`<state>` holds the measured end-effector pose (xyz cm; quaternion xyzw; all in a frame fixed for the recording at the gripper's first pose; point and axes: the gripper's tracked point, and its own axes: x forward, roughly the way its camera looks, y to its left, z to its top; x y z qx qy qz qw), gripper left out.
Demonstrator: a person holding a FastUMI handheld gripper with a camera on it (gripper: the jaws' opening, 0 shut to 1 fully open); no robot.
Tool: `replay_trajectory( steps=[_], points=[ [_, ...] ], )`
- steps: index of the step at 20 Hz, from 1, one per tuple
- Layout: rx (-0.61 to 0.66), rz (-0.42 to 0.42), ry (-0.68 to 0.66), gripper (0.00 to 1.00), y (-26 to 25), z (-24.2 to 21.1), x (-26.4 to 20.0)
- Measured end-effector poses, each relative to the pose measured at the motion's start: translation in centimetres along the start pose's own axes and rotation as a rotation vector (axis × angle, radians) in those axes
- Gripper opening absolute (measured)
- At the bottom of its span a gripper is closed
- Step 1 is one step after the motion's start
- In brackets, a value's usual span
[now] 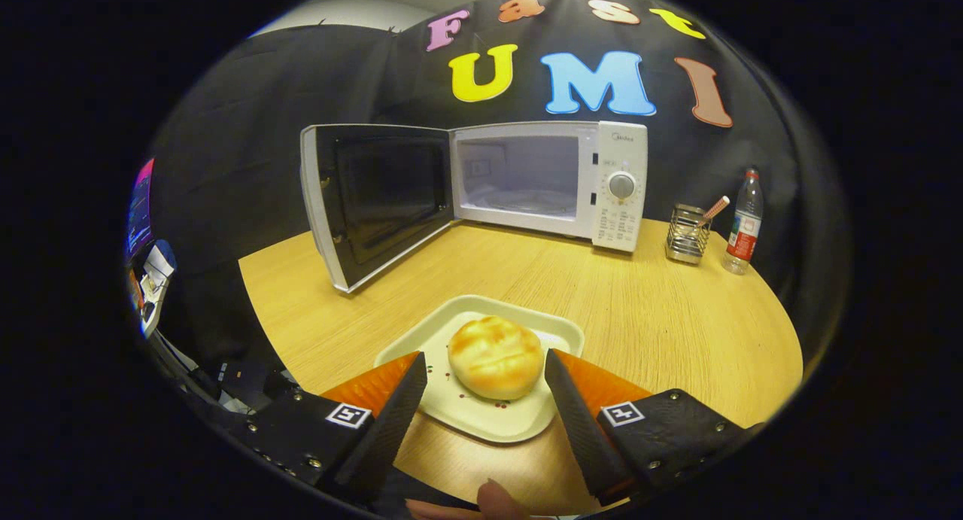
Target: Open the microwave, put the food inside, and close the microwave door.
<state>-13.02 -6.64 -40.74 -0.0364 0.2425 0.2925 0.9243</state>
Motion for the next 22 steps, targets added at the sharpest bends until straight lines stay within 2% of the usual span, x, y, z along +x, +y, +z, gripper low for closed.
replay_trajectory(
  steps=[2,5,8,13,15,18,22],
  points=[
    [-0.001,-0.008,0.032,0.96,-0.5,-0.6,0.7],
    [-0.012,0.029,0.055,0.97,0.3,-0.7,1.4],
    [-0.033,0.007,0.066,0.96,-0.2,-0.7,2.4],
    [-0.008,-0.009,0.047,0.77,-0.2,-0.6,2.0],
    [-0.016,-0.052,0.028,0.67,-0.8,-0.3,1.8],
    [0.013,-0.009,0.025,0.67,0.7,0.6,1.5],
    [0.015,-0.003,-0.034,0.67,2.1,4.1,1.4]
  ],
)
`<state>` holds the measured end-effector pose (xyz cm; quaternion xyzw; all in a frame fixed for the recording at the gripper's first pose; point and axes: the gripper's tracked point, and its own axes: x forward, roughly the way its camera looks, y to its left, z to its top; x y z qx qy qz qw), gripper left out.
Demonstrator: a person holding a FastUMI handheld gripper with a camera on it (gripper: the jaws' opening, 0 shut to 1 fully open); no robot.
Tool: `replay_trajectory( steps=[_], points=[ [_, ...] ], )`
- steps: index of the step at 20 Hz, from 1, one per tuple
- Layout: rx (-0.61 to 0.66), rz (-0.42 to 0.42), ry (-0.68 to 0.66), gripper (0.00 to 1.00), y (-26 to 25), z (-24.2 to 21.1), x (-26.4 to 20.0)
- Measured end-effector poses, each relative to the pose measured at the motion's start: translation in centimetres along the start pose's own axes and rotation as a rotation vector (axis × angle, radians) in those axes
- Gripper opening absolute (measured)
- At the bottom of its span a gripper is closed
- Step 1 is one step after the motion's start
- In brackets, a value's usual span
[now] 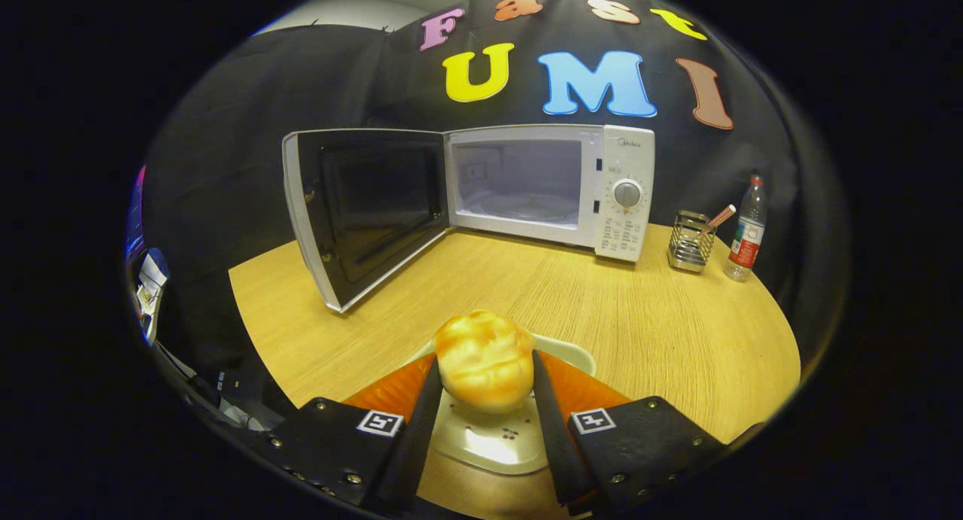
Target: Open the microwave, put the food inside, and close the microwave door.
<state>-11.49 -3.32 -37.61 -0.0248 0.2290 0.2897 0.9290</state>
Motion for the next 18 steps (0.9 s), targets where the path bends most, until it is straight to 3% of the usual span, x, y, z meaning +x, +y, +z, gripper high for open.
replay_trajectory(
  steps=[8,15,18],
  points=[
    [0.028,0.037,-0.104,0.67,2.7,10.5,4.6],
    [0.059,-0.040,-0.186,0.67,1.5,17.3,10.3],
    [0.130,-0.078,-0.196,0.67,0.8,18.5,12.7]
  ],
)
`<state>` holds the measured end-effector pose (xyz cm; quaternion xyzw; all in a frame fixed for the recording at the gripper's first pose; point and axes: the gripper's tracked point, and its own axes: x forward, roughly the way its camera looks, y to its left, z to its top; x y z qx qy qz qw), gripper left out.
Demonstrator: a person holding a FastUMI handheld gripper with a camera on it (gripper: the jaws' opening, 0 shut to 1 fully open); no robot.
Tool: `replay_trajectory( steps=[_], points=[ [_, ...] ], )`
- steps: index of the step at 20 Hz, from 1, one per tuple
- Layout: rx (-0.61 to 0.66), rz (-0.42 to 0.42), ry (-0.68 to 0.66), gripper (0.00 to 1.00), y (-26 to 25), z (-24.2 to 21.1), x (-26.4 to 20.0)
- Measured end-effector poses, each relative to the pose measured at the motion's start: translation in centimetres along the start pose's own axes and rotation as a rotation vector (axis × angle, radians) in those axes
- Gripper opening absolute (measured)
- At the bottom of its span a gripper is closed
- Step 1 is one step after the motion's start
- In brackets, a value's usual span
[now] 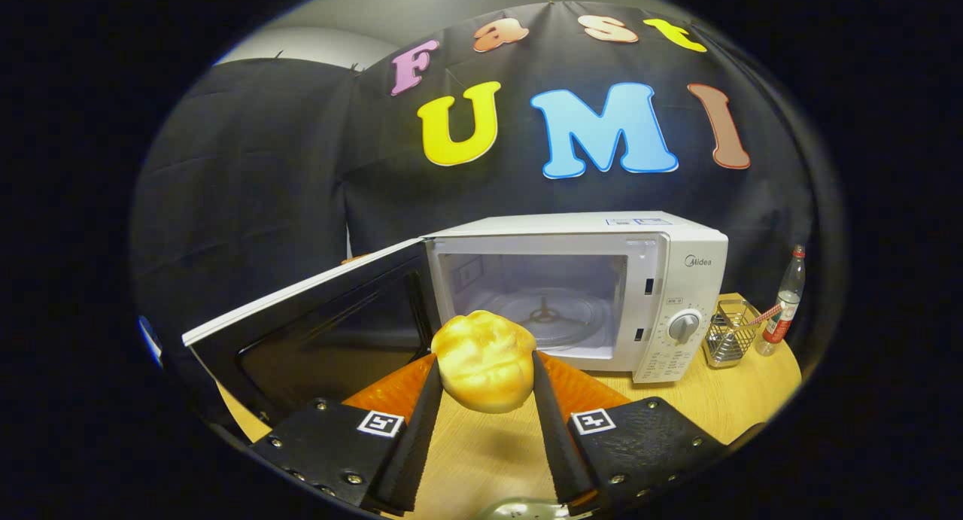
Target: Open the microwave, put the food inside, and close the microwave door.
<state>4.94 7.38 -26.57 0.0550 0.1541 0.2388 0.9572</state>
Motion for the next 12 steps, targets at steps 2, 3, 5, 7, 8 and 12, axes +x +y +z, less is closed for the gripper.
replay_trajectory(
  steps=[2,3,5,7,8,12],
  points=[
    [0.063,-0.065,-0.003,0.67,-1.0,0.5,1.8],
    [0.094,-0.079,-0.010,0.66,-1.2,0.8,2.8],
    [0.152,-0.099,-0.004,0.66,-1.9,0.7,5.0],
    [0.224,-0.081,0.009,0.66,-1.6,0.4,7.2],
    [0.248,-0.084,0.018,0.66,-1.8,0.2,8.3],
    [0.362,-0.088,0.049,0.66,-2.3,-1.1,13.1]
  ],
)
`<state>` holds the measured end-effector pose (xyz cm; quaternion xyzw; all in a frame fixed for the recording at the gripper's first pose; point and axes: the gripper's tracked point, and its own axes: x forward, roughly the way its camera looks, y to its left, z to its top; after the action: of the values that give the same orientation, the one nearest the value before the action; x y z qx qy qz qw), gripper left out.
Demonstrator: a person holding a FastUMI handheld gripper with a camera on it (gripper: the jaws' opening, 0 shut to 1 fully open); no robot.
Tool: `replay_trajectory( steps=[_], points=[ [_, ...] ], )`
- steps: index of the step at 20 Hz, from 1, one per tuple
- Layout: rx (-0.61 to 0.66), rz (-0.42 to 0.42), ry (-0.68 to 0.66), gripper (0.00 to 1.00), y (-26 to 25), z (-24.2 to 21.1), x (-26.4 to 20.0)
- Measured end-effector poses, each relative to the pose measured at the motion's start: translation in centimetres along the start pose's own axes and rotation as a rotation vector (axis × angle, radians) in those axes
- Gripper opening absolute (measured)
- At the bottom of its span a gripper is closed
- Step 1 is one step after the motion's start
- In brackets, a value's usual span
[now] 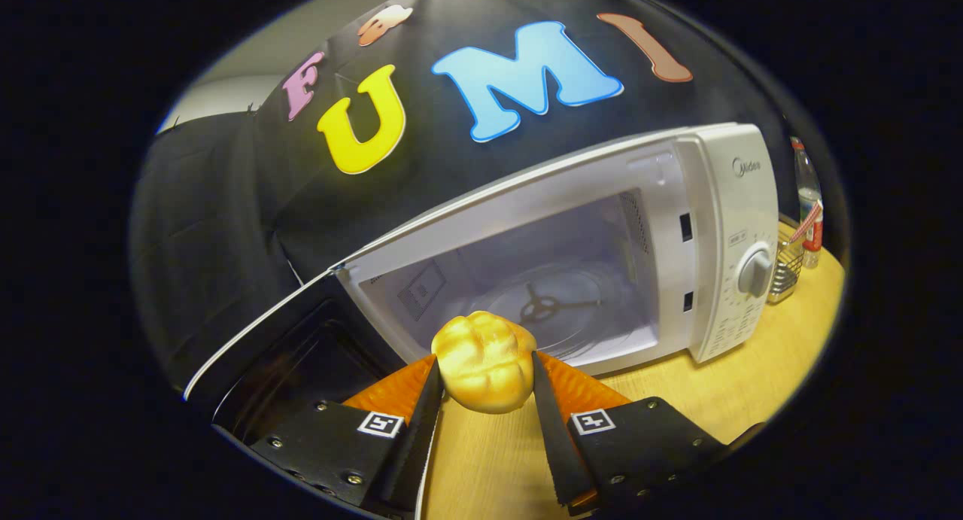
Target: Open the microwave, put the food inside, and close the microwave door.
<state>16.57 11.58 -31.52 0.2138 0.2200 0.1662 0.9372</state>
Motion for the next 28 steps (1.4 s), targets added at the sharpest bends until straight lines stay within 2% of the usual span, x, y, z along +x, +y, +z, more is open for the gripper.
replay_trajectory(
  steps=[8,13,14,16,17,19,20,23,26,28],
  points=[
    [0.215,-0.037,-0.023,0.66,-1.2,-0.6,7.8],
    [0.184,-0.070,-0.043,0.66,-2.1,-0.6,10.9],
    [0.195,-0.072,-0.051,0.71,-2.4,-0.6,11.3],
    [0.239,-0.043,-0.072,0.73,-2.1,-0.3,11.8],
    [0.228,-0.051,-0.088,0.74,-2.1,-0.1,12.0],
    [0.151,-0.083,-0.119,0.85,-3.4,0.3,11.7],
    [0.116,-0.085,-0.128,0.96,-3.5,0.3,11.5],
    [0.054,-0.113,-0.129,0.97,-3.7,1.4,10.8],
    [0.022,-0.068,-0.123,0.97,-2.2,1.6,7.9],
    [-0.057,-0.018,-0.130,0.97,-0.4,1.6,4.8]
  ],
)
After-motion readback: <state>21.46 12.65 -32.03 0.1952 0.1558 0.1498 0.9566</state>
